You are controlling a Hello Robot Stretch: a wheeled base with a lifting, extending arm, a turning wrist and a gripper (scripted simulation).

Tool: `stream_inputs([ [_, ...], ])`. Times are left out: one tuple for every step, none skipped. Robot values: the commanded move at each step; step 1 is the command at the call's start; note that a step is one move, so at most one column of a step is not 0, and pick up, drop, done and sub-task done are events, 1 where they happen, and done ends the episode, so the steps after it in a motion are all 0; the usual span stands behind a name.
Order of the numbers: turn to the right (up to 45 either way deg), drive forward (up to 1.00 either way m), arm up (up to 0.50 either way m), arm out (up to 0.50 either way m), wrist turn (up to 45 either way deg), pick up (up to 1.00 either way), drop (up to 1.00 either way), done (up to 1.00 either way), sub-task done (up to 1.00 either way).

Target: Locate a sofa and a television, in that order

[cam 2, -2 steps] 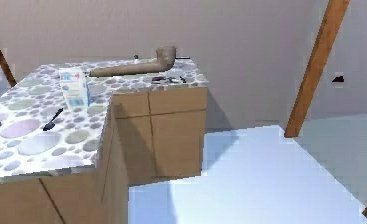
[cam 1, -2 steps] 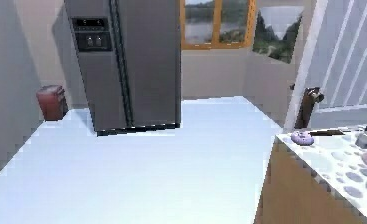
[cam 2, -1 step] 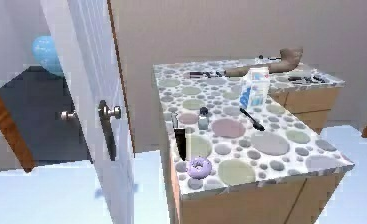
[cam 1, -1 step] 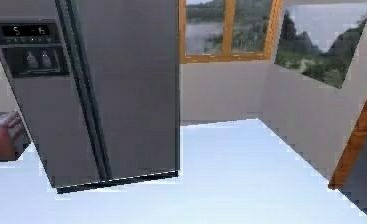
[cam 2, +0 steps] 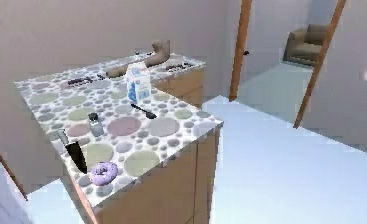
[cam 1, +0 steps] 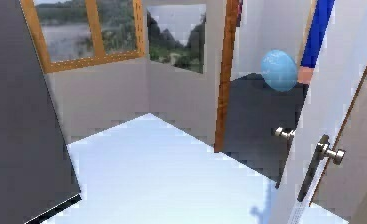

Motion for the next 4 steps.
stream_inputs([
  [0.0, 0.95, 0.0, 0.0, 0.0, 0.0, 0.0, 0.0, 0.0],
  [42.0, 0.0, 0.0, 0.0, 0.0, 0.0, 0.0, 0.0, 0.0],
  [0.0, 1.0, 0.0, 0.0, 0.0, 0.0, 0.0, 0.0, 0.0],
  [15.0, 0.0, 0.0, 0.0, 0.0, 0.0, 0.0, 0.0, 0.0],
])
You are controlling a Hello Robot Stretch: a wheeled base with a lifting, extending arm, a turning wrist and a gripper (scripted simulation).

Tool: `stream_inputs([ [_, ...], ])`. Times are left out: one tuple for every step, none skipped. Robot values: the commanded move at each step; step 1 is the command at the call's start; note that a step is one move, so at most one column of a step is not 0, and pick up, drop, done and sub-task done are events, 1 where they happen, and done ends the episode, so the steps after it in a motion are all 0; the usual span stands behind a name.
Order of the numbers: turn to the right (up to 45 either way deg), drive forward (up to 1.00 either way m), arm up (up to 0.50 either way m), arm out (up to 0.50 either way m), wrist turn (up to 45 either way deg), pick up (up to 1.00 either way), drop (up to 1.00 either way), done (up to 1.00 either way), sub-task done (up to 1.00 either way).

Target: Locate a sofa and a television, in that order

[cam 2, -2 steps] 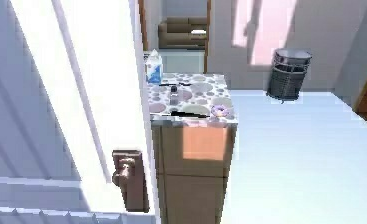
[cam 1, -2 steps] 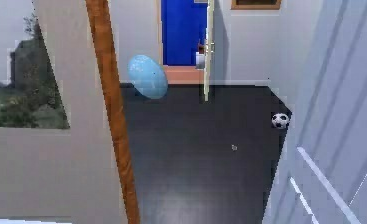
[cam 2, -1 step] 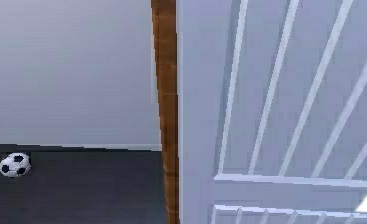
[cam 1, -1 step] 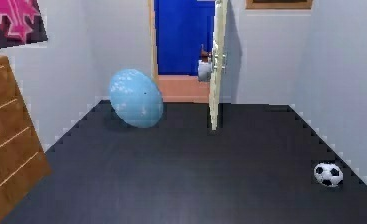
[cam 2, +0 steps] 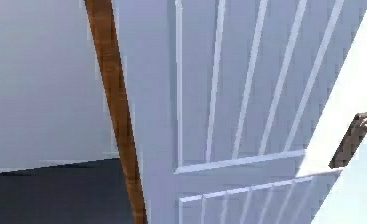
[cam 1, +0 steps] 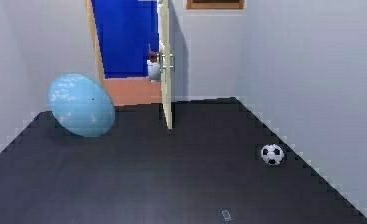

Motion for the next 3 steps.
stream_inputs([
  [0.0, 0.2, 0.0, 0.0, 0.0, 0.0, 0.0, 0.0, 0.0],
  [-15.0, 0.0, 0.0, 0.0, 0.0, 0.0, 0.0, 0.0, 0.0],
  [0.0, 1.0, 0.0, 0.0, 0.0, 0.0, 0.0, 0.0, 0.0],
])
